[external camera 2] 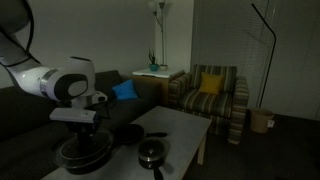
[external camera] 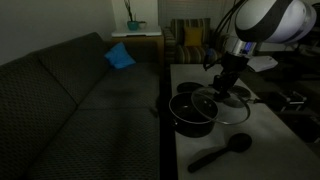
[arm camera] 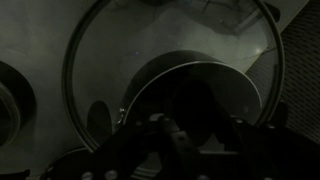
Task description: Take the lid off the coffee table and place it on the big pot
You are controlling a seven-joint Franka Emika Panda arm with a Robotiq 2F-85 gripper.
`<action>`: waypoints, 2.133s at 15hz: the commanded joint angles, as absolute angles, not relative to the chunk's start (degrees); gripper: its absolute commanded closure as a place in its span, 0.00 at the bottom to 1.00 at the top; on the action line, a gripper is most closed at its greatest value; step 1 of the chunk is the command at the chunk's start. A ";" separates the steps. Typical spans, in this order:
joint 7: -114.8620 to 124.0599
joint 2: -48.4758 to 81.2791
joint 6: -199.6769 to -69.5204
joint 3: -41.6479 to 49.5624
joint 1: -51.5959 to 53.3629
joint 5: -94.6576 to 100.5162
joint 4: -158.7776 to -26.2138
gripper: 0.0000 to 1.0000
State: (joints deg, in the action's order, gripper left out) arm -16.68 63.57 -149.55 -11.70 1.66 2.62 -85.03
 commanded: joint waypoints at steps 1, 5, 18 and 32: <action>-16.73 63.83 -149.38 -11.57 1.85 2.46 -84.61 0.86; -16.94 65.08 -147.26 -10.91 2.69 3.29 -81.65 0.86; -21.81 75.26 -126.96 -9.70 7.68 6.83 -56.58 0.86; -25.85 84.49 -119.87 -10.03 15.46 6.69 -41.40 0.86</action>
State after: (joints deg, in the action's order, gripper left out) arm -24.06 84.49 -120.68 -10.43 14.53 7.76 -43.06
